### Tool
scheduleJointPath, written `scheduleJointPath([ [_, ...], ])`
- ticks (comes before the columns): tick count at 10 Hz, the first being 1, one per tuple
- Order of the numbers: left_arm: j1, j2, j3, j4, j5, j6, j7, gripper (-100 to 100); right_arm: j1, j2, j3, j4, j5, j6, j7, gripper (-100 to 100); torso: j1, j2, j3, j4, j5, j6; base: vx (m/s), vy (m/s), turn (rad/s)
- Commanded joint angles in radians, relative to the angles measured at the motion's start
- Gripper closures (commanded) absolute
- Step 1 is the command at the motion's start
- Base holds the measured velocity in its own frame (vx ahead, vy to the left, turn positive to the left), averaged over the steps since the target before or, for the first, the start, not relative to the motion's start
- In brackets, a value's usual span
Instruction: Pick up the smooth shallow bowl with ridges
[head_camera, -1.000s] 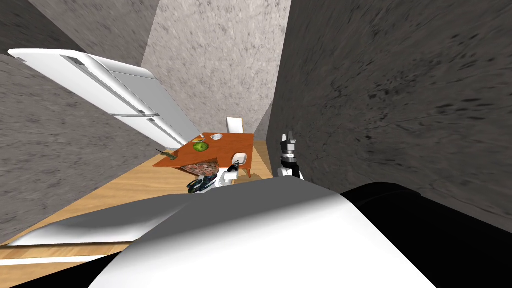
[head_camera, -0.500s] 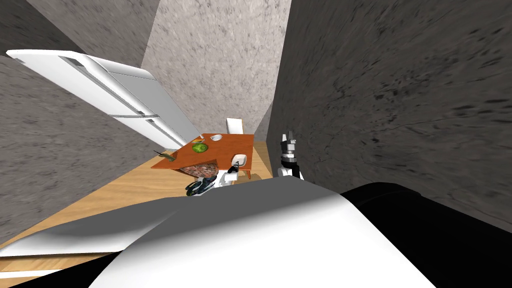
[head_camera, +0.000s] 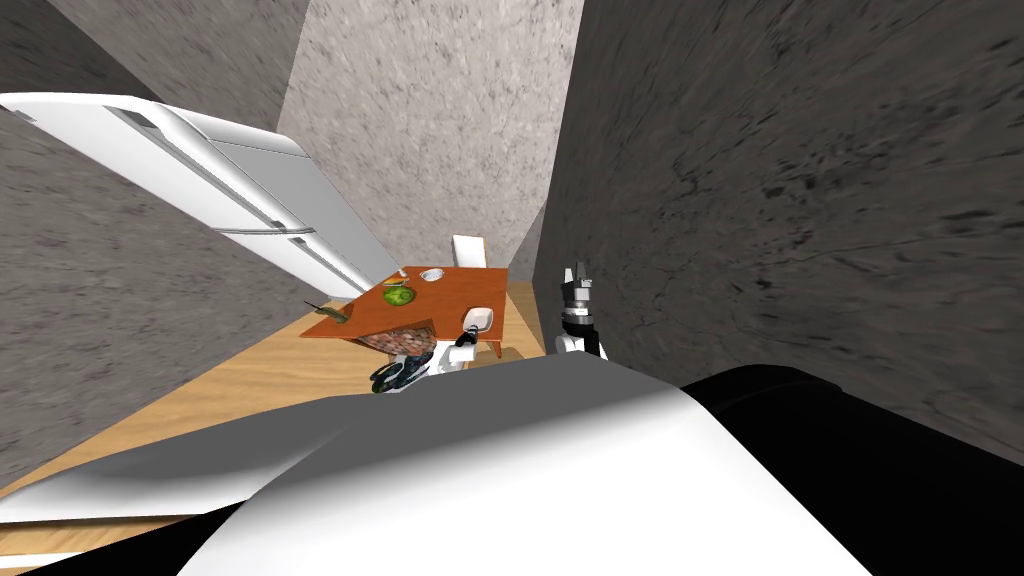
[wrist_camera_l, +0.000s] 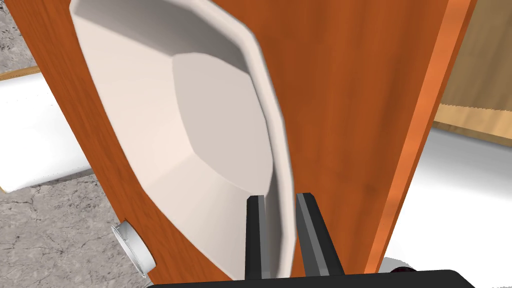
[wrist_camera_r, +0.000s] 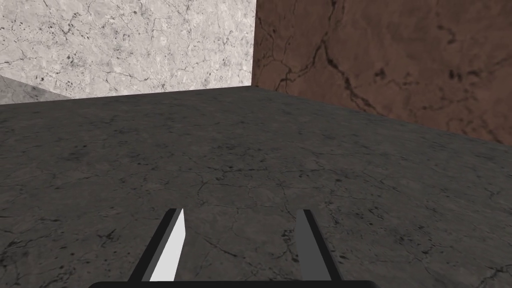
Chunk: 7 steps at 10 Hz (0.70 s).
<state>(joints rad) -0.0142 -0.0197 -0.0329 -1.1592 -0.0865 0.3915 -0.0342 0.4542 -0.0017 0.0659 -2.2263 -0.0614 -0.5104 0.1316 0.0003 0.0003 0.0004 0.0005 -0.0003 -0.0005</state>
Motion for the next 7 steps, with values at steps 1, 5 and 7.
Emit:
scheduleJointPath([
  [1,0.0,0.0,0.0,0.0,0.0,0.0,0.0,100,0.0,0.0,0.0,0.0,0.0,0.0,0.0,0,0.0,0.0,0.0,0.0,0.0,0.0,0.0,0.0,0.0],
  [5,0.011,-0.006,-0.006,-0.07,-0.002,0.059,-0.003,100,0.0,0.0,0.0,0.0,0.0,0.0,0.0,0,0.0,0.005,0.003,0.001,0.0,0.0,-0.051,0.004,0.001],
  [7,0.01,-0.006,-0.005,-0.059,-0.002,0.051,-0.002,0,0.0,0.0,0.0,0.0,0.0,0.0,0.0,0,0.0,0.005,0.003,0.002,0.0,0.0,-0.022,0.003,0.0],
])
